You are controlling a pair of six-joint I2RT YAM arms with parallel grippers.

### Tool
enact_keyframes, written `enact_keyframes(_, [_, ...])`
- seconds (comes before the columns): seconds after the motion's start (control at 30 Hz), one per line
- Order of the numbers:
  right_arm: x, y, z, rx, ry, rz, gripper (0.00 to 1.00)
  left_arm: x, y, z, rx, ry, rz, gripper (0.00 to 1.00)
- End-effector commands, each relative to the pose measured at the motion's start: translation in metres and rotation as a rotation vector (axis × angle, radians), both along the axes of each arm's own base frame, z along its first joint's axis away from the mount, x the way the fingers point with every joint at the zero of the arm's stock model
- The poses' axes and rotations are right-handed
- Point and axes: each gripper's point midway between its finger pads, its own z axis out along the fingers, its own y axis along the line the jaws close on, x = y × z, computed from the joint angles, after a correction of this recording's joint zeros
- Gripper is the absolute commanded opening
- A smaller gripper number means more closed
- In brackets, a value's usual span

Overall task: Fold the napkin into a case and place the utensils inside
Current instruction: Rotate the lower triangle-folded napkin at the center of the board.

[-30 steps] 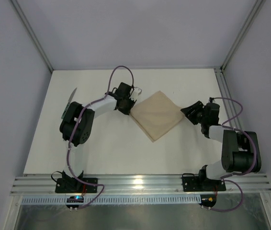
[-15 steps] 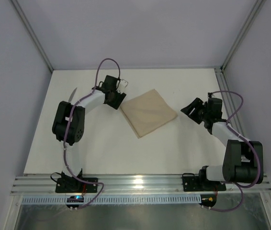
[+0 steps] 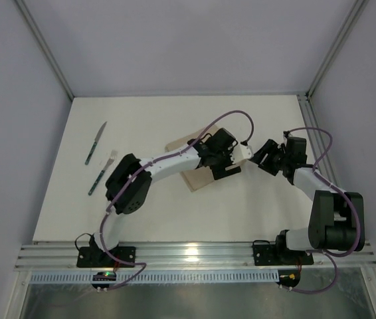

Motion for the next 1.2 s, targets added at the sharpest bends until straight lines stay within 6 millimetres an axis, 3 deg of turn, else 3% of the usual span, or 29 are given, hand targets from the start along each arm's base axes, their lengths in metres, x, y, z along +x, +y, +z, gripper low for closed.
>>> enact_keyframes(0.0, [0.0,0.003,0.011,-0.007,-0.02,0.04,0.65,0.014,-0.007,-0.023,0.065,0.018,0.016,0.86])
enact_keyframes(0.17, [-0.01,0.003,0.004,-0.016,-0.004,0.05,0.65,0.023,-0.029,-0.028,0.08,-0.015,0.01,0.84])
enact_keyframes(0.33, [-0.013,0.004,0.004,-0.01,-0.011,0.05,0.65,0.012,-0.024,-0.053,0.125,0.035,-0.001,0.76])
enact_keyframes(0.63, [-0.014,0.009,0.007,0.04,-0.013,0.041,0.65,0.011,-0.025,-0.068,0.152,0.006,0.014,0.57])
enact_keyframes(0.7, [-0.011,0.009,0.01,0.04,-0.035,0.04,0.65,0.01,-0.025,-0.069,0.155,0.004,0.014,0.5])
enact_keyframes(0.73, [-0.011,0.009,0.009,0.043,-0.036,0.037,0.65,0.011,-0.025,-0.07,0.157,0.001,0.02,0.4])
enact_keyframes(0.9, [-0.018,0.015,0.0,0.097,-0.026,0.028,0.64,0.011,-0.024,-0.057,0.147,-0.011,0.03,0.11])
enact_keyframes(0.93, [-0.024,0.019,-0.007,0.13,-0.001,0.018,0.61,0.011,-0.023,-0.056,0.145,-0.014,0.035,0.0])
enact_keyframes(1.17, [-0.032,0.034,-0.017,0.205,-0.013,-0.01,0.25,0.016,-0.019,-0.014,0.057,-0.013,0.074,0.0])
